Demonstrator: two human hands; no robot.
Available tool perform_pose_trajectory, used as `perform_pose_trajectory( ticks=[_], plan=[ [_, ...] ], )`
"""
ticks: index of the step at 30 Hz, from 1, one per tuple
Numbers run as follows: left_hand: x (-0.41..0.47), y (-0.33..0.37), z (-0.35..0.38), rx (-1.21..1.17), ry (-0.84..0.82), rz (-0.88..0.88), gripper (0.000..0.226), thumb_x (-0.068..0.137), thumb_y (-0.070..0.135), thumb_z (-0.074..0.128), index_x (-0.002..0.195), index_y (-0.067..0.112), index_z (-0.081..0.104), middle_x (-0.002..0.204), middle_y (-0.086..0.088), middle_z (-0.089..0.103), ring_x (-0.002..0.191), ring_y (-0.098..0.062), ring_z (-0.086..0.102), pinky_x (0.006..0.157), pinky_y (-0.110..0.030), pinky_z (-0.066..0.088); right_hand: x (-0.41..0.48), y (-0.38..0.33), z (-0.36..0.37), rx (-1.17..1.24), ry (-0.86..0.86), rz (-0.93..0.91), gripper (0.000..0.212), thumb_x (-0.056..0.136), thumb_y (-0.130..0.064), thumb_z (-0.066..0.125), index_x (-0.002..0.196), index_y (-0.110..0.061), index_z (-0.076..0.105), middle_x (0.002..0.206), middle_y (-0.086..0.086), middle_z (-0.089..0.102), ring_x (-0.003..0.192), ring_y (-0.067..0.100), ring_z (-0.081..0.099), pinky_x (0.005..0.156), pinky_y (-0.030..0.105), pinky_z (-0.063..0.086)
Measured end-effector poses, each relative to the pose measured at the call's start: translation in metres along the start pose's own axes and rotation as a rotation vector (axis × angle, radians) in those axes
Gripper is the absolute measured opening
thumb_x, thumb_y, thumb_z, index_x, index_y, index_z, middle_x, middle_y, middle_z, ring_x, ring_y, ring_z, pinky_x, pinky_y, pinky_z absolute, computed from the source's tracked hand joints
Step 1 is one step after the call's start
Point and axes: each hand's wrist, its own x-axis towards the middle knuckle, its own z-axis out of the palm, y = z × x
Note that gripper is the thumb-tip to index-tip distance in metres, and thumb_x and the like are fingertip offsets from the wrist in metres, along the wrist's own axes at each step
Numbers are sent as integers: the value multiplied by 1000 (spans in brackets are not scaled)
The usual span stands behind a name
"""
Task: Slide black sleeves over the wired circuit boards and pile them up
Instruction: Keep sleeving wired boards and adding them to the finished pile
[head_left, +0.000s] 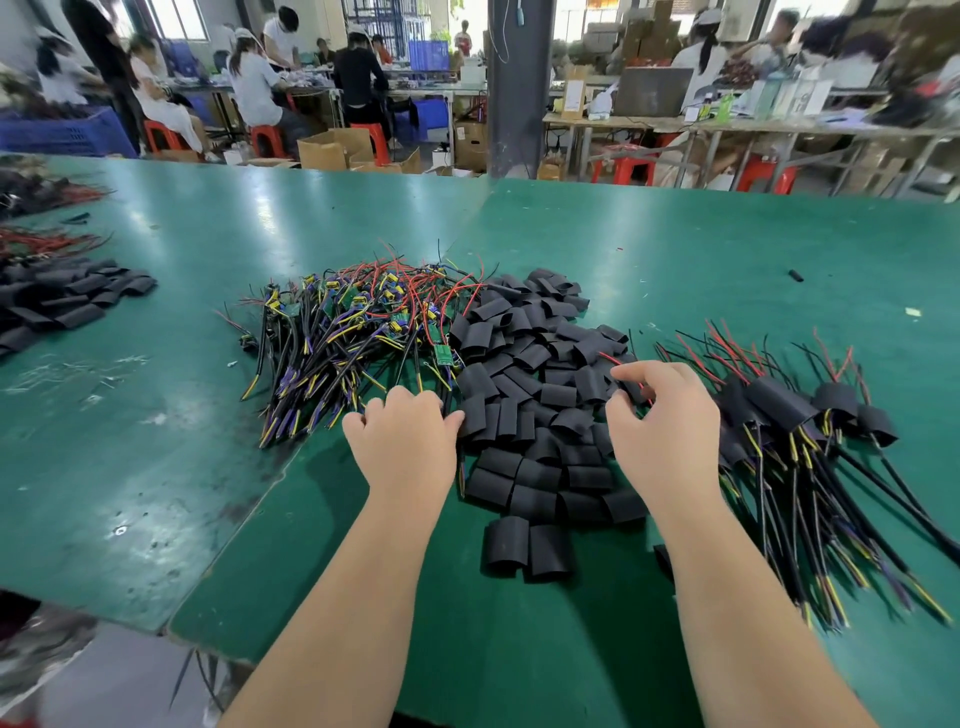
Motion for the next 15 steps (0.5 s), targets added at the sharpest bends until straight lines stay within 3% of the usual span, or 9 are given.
perform_pose_trajectory(
  ticks=[2, 4, 8, 10, 12, 15],
  plan=[
    [6, -4, -3, 28, -23, 0, 26, 91, 53, 53, 94, 31, 67, 93, 4, 62, 92, -22, 56, 83, -37, 29, 0, 0, 1, -2, 0, -1, 22, 86, -6, 58, 104, -15, 69, 98, -1, 55, 99, 24, 53, 85, 26, 36],
    [11, -3, -7, 68, -60, 19, 14, 91, 34, 58, 81, 25, 62, 74, 5, 56, 72, -21, 52, 78, -35, 26, -1, 0, 1, -3, -15, 1, 22, 87, -7, 58, 104, -15, 68, 98, -2, 55, 100, 24, 53, 85, 25, 36],
    [18, 12, -24, 143, -157, 157, 28, 83, 2, 57, 66, 16, 38, 61, 2, 39, 51, -17, 34, 65, -30, 30, -2, 0, 2, 13, -25, 0, 21, 87, -5, 57, 103, -13, 68, 98, 0, 58, 97, 22, 53, 85, 24, 37],
    [21, 13, -31, 140, -182, 168, 29, 80, -2, 56, 65, 15, 38, 62, 1, 41, 51, -17, 35, 66, -31, 33, -2, 1, 2, 13, -30, 7, 22, 87, -5, 57, 103, -13, 68, 100, 2, 61, 97, 21, 54, 85, 25, 38],
    [26, 6, -35, 56, -181, 94, 15, 82, 0, 56, 77, 11, 46, 68, 0, 47, 57, -20, 47, 64, -32, 38, -2, 1, 2, 19, -27, 8, 22, 87, -5, 57, 103, -13, 68, 100, 2, 62, 94, 19, 54, 82, 21, 37],
    [27, -12, -40, -243, -67, 23, 19, 86, 2, 51, 104, 10, 50, 87, -1, 60, 85, -30, 60, 69, -36, 46, -3, 1, 3, 126, -41, 82, 20, 87, -6, 58, 98, -18, 69, 92, -4, 64, 81, 10, 57, 71, 12, 36]
  ],
)
